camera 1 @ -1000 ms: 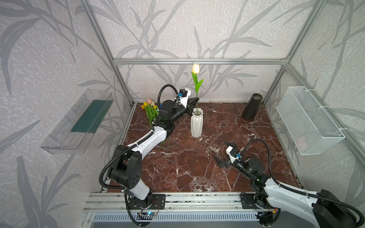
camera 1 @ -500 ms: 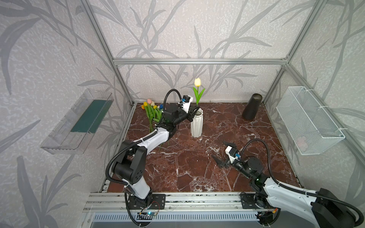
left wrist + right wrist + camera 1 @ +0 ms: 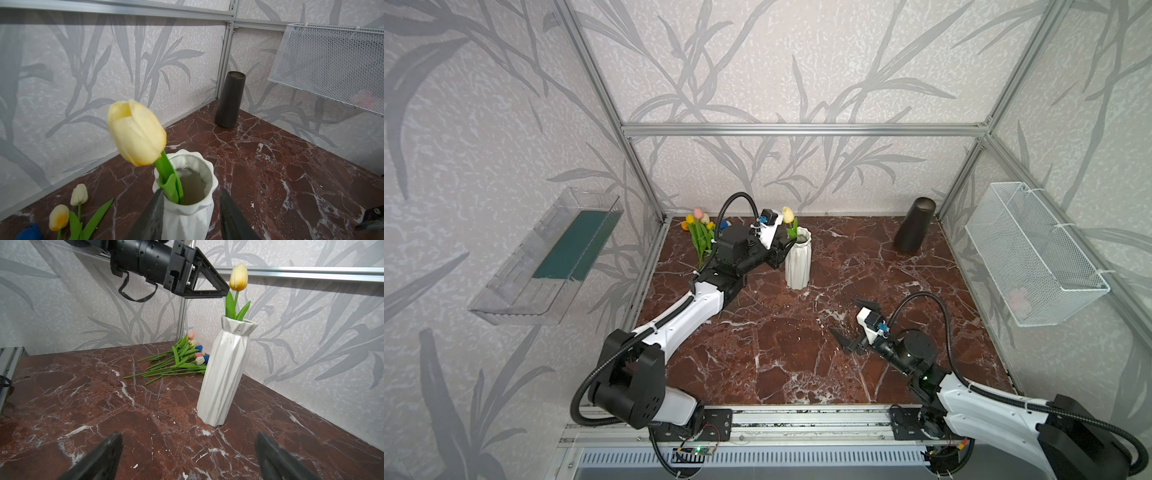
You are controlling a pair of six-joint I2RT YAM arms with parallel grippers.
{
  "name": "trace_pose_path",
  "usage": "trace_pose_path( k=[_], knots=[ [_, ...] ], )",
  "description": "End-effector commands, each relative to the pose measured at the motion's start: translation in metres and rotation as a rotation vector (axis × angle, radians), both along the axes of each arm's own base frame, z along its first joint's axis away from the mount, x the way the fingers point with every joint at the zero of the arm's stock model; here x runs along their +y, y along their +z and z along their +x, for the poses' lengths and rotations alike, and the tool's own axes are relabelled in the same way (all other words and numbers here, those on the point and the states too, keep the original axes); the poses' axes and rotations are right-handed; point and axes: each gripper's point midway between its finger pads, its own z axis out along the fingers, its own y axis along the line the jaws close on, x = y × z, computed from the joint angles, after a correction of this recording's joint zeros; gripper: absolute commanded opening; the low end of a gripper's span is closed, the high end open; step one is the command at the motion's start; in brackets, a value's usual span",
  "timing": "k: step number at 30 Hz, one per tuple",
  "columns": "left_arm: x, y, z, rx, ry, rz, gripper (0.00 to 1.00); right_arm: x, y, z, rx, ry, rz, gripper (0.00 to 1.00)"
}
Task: Arrange the flowers into the vase
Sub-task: 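Lower the tulip stem into the white vase and open the left gripper, then move the left gripper back to the tulips and grasp another stem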
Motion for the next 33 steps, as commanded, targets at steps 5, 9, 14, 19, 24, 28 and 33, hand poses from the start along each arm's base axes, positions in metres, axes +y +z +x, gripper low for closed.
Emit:
trace_pose_path(
  k=[5,9,14,19,24,28,33],
  knots=[
    [0.069,0.006,0.007,0.048,0.326,-0.026,0.56,0.007,0.016,0.001,-0.028,0.023,0.042,1.0],
    [0.137,-0.044,0.019,0.248,0.652,-0.006,0.56,0.008,0.017,0.0,-0.021,0.033,0.05,0.99],
    [0.188,-0.121,0.025,0.587,0.768,-0.015,0.54,0.008,0.016,0.001,-0.013,0.027,0.051,0.99],
    [0.195,-0.177,0.034,0.791,0.794,0.167,0.49,0.009,0.013,0.003,-0.011,0.024,0.04,0.99],
    [0.198,-0.217,0.032,0.972,0.79,0.306,0.4,0.014,0.013,0.002,-0.007,0.047,0.052,0.99],
    [0.193,-0.234,0.033,1.013,0.744,0.368,0.4,0.014,0.015,-0.001,-0.007,0.064,0.064,0.99],
    [0.203,-0.254,0.032,1.054,0.769,0.462,0.39,0.015,0.011,0.003,-0.003,0.051,0.043,0.99]
  ],
)
